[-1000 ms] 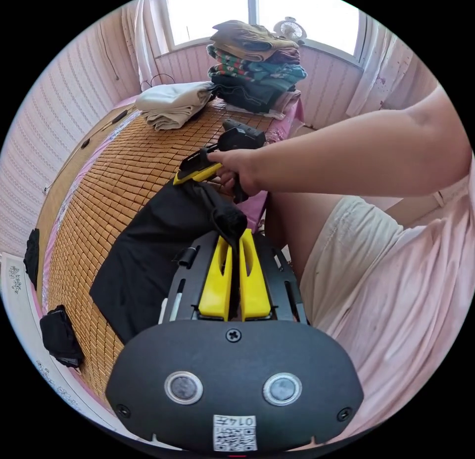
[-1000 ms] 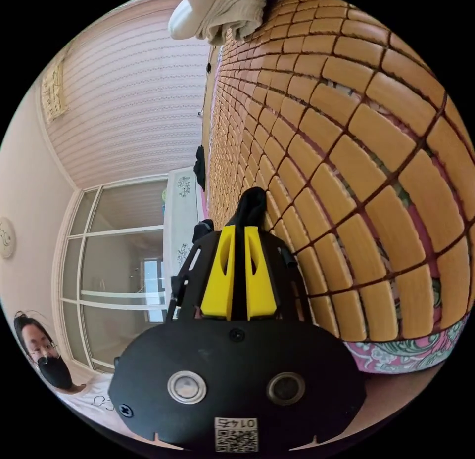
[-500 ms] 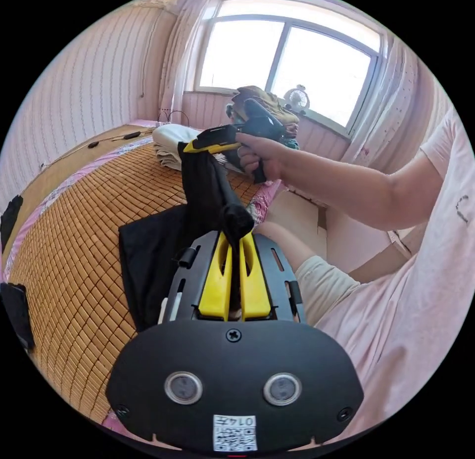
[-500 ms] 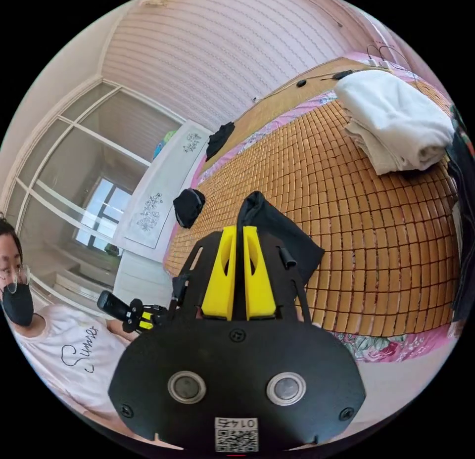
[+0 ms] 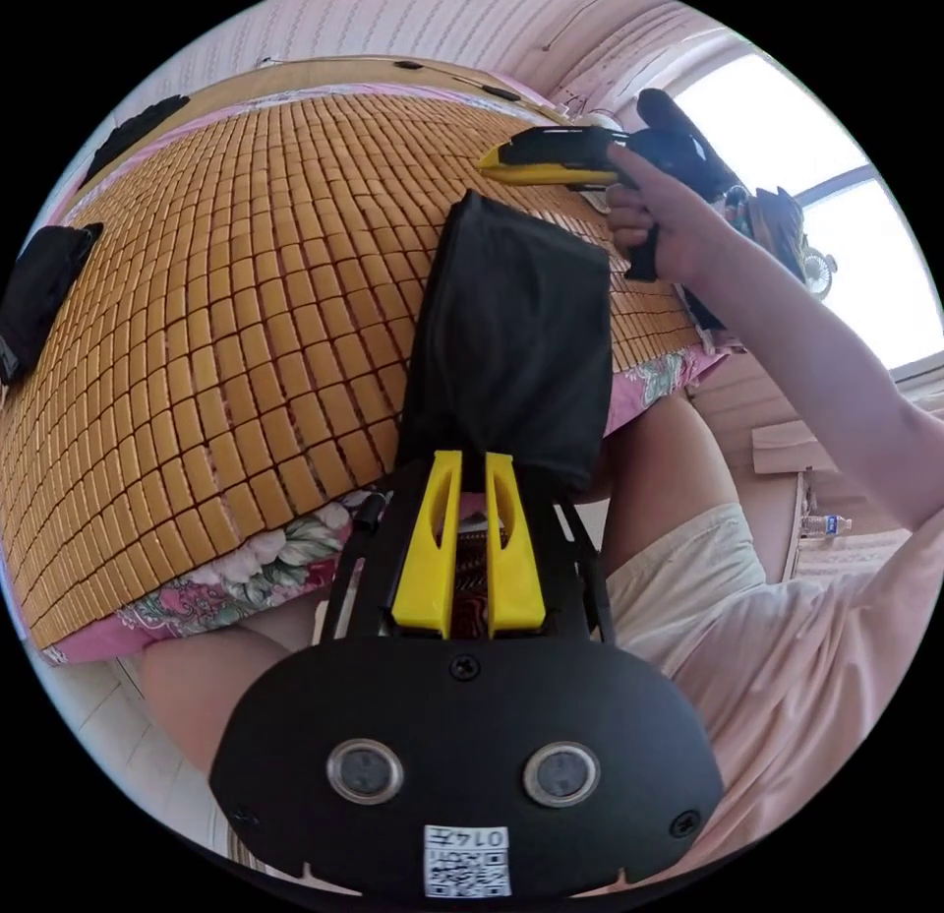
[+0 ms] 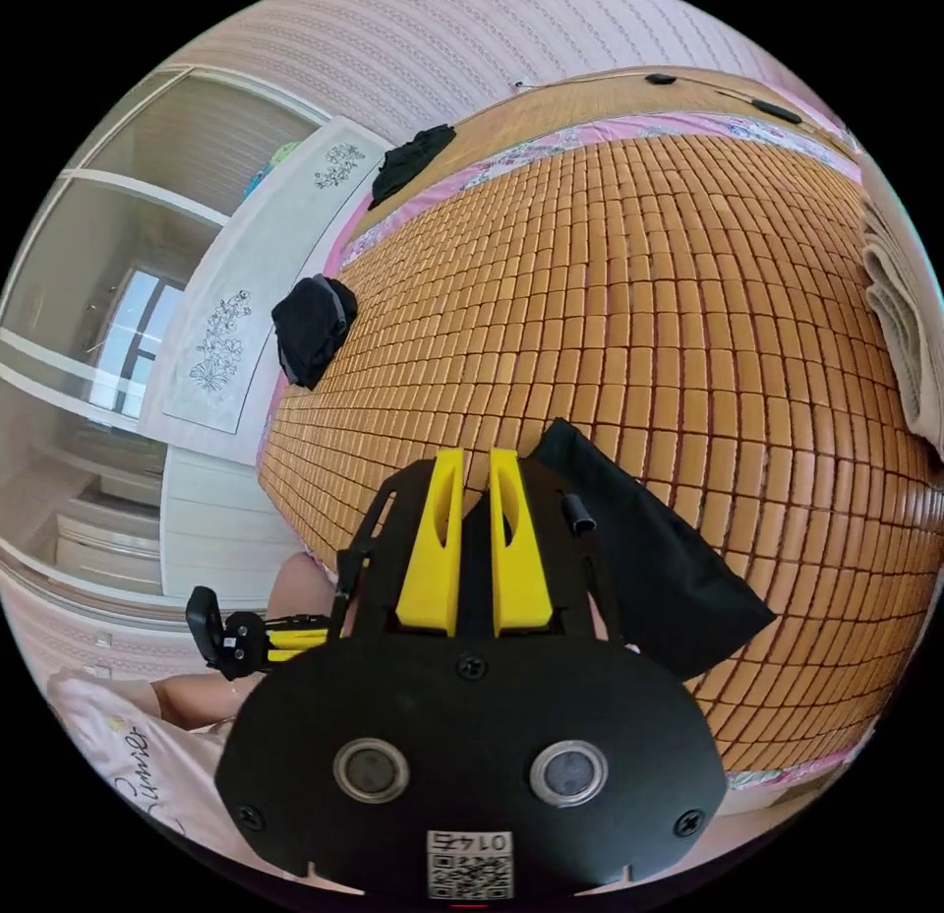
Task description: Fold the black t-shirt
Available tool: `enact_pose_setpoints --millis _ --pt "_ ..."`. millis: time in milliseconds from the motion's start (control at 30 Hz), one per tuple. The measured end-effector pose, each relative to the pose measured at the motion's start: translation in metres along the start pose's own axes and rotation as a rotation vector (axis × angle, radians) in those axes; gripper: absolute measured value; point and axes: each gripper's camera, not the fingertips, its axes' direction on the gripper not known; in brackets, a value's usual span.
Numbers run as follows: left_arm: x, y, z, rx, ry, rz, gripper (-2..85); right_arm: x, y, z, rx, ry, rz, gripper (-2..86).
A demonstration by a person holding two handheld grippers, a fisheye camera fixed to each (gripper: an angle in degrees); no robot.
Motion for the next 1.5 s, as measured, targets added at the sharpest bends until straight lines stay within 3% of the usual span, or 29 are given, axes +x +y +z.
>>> enact_pose_setpoints --millis 200,467,600,867,1133,1267,1333,1500 --pt "-0.045 0.014 -0.012 -0.063 -0.045 -0.048 4.6 -0.016 -0.013 0.086 -0.169 0.325 -0.184 13.4" --pt "-0.063 -0.017 -0.038 0.108 0.011 -0.070 7.2 -0.031 -0.013 0.198 -0.304 0.384 -0.242 14.8" --pt "-0.080 -0.036 -0.006 -0.021 -0.047 -0.072 1.5 -0.034 -0.010 0.227 -0.279 0.413 -0.253 12.8" --pt "-0.127 0.001 -0.028 -0.055 -0.051 -0.167 -0.8 -0.038 -0.010 0.267 -0.279 0.431 -0.283 11.6" --pt "-0.147 -0.016 -0.049 0.076 0.107 -0.214 4.2 -0.048 -0.016 0.277 -0.250 0.400 -0.315 11.6" --pt "-0.158 -0.050 -0.014 -0.065 0.079 -0.215 1.9 -0.043 -0.013 0.300 -0.312 0.419 -0.315 11.7" --pt "-0.164 -0.049 -0.015 -0.056 0.098 -0.217 0.4 -0.042 -0.010 0.300 -0.294 0.410 -0.329 11.5" --pt "-0.203 -0.014 -0.038 0.041 0.400 -0.421 -0.9 -0.041 -0.009 0.302 -0.290 0.408 -0.333 10.6"
